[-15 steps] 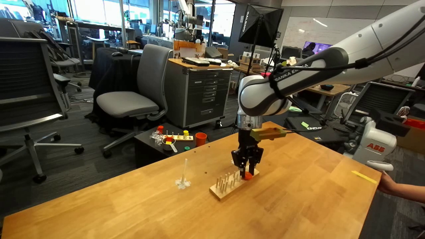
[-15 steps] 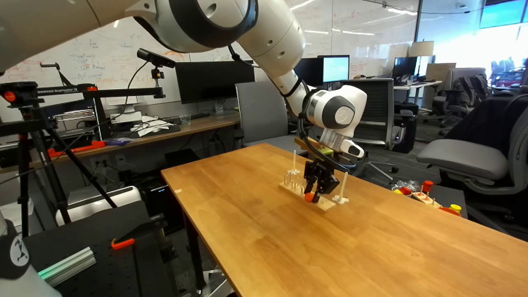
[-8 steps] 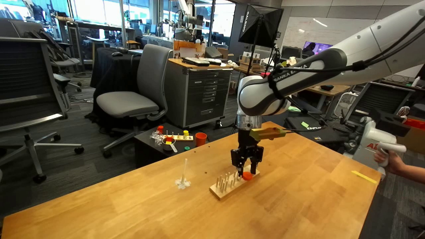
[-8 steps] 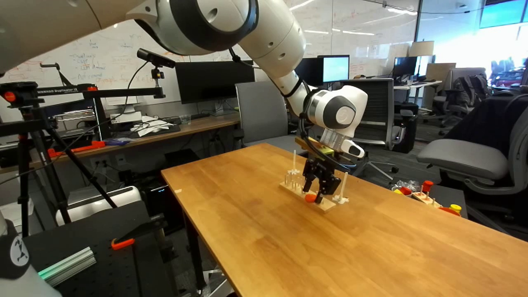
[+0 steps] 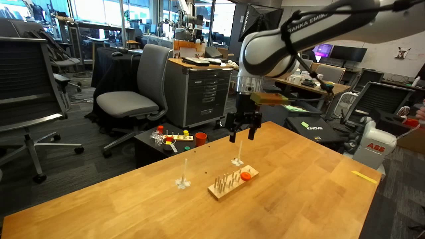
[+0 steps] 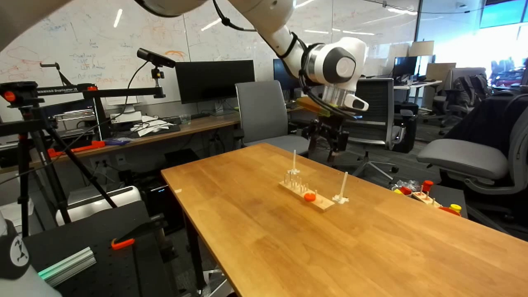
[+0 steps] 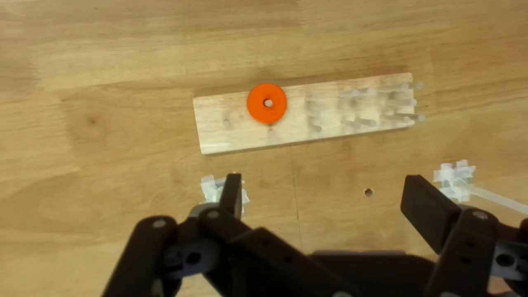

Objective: Stick the orange disk into the wooden rack

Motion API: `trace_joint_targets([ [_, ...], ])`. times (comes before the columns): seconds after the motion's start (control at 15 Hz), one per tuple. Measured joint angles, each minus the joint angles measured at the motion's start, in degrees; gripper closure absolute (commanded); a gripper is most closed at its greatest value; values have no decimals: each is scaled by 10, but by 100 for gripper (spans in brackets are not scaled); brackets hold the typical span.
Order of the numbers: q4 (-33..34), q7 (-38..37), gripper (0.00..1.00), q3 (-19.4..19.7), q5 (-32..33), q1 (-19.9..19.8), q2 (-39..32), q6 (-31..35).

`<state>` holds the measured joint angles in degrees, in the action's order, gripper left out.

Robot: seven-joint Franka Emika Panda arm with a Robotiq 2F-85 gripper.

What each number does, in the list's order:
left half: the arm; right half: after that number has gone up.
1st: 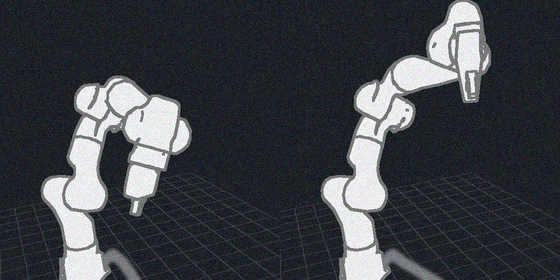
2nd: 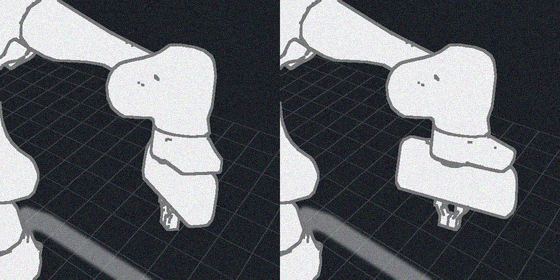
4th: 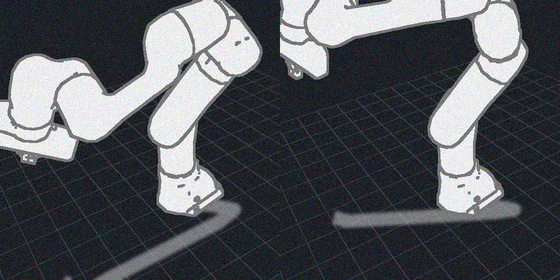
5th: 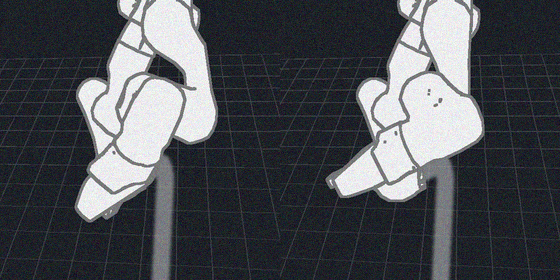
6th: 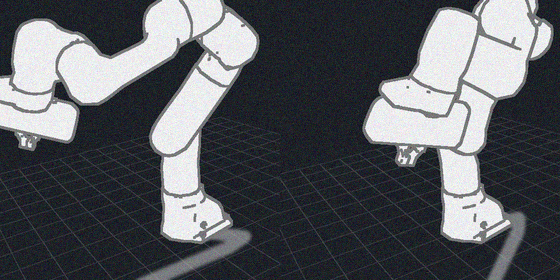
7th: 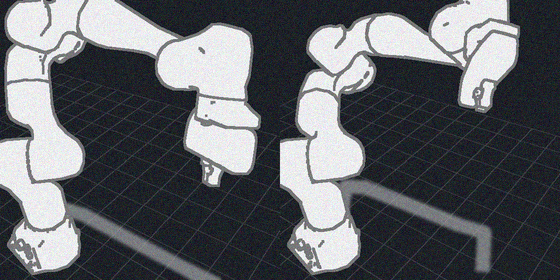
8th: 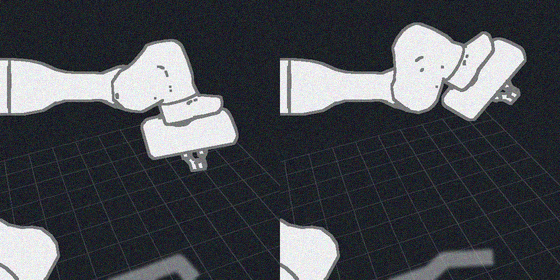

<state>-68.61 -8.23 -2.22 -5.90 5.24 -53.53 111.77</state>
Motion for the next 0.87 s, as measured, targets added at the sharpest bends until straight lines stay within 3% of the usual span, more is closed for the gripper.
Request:
trace_joint_targets([
  [0.87, -220, 59, 0, -2, 30, 21, 331, -140],
])
